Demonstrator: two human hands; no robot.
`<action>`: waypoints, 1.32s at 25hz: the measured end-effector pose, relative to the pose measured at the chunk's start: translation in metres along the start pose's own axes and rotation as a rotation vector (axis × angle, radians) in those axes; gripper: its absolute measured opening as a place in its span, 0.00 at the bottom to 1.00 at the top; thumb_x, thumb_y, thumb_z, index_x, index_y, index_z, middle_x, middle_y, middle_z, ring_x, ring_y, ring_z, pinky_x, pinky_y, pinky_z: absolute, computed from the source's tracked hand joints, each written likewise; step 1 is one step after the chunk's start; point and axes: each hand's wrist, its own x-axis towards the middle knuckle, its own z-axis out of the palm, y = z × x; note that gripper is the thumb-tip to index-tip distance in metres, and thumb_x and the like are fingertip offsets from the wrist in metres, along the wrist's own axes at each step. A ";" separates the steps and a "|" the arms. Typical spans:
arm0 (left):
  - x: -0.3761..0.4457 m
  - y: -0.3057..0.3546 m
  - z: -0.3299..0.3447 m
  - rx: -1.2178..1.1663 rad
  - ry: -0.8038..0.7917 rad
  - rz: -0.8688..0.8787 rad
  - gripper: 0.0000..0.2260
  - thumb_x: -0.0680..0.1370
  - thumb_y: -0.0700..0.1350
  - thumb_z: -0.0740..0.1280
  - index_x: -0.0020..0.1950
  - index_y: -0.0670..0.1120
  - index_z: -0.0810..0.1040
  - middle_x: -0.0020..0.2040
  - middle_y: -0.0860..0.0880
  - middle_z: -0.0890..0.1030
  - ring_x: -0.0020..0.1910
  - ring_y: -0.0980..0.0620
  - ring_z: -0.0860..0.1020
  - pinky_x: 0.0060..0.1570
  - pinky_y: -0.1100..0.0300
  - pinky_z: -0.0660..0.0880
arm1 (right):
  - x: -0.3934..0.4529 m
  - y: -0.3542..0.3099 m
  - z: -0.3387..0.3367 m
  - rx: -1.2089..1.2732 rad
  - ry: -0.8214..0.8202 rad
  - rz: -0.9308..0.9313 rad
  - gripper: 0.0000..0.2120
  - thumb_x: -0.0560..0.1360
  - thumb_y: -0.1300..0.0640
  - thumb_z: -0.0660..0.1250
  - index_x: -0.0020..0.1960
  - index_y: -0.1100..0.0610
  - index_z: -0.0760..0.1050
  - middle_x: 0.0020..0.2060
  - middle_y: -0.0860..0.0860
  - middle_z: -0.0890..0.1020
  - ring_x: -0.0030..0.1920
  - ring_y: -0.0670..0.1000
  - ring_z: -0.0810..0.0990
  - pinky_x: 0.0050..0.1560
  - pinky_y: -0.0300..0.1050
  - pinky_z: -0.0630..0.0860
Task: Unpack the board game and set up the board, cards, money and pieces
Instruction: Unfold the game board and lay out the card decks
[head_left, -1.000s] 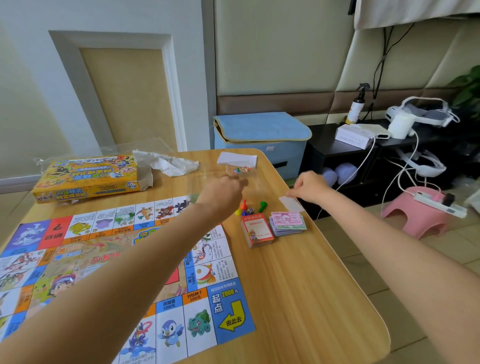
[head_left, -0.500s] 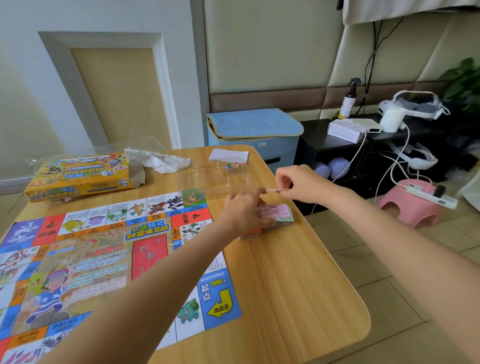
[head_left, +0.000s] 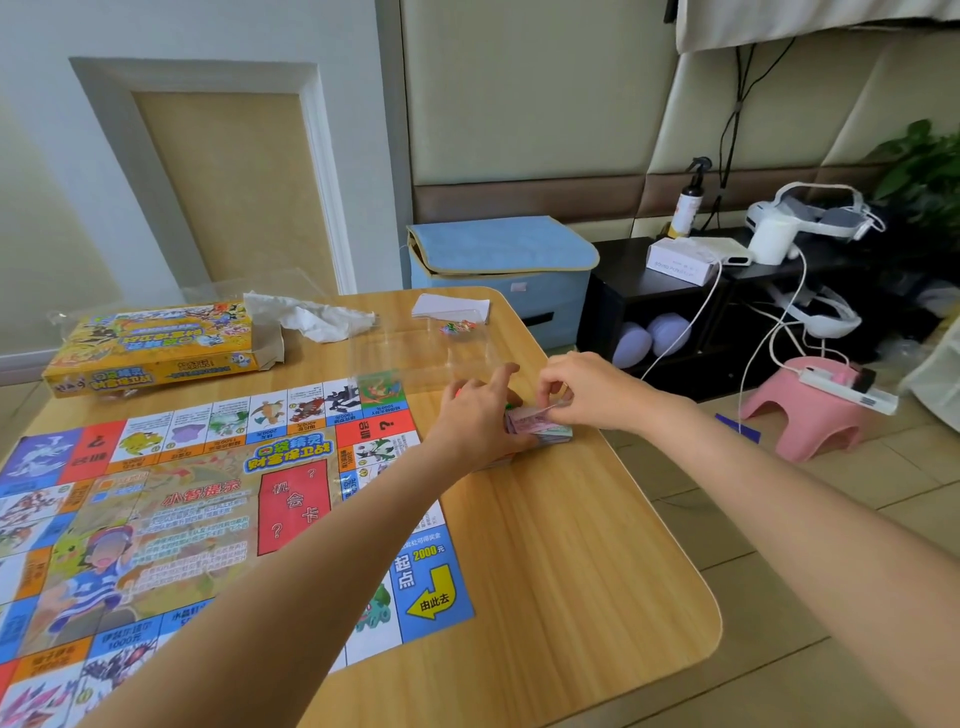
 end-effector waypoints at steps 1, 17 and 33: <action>0.000 0.000 0.000 0.000 0.003 0.002 0.35 0.73 0.58 0.68 0.73 0.48 0.55 0.63 0.53 0.77 0.67 0.49 0.69 0.69 0.52 0.54 | 0.000 0.001 0.000 0.019 0.007 0.011 0.05 0.72 0.60 0.69 0.40 0.51 0.75 0.38 0.41 0.72 0.41 0.40 0.70 0.45 0.39 0.66; 0.006 -0.002 -0.016 -0.174 0.053 -0.023 0.27 0.74 0.57 0.66 0.69 0.49 0.64 0.61 0.54 0.77 0.64 0.51 0.70 0.67 0.52 0.56 | 0.047 0.014 0.003 0.683 0.472 0.616 0.06 0.73 0.64 0.68 0.51 0.62 0.78 0.32 0.51 0.77 0.25 0.44 0.75 0.28 0.34 0.72; 0.057 -0.129 -0.052 0.119 0.127 -0.166 0.17 0.78 0.43 0.60 0.67 0.46 0.68 0.64 0.49 0.74 0.65 0.46 0.67 0.64 0.53 0.61 | 0.237 0.009 0.010 0.367 0.419 0.552 0.14 0.74 0.66 0.63 0.60 0.67 0.75 0.60 0.60 0.78 0.62 0.58 0.75 0.59 0.47 0.73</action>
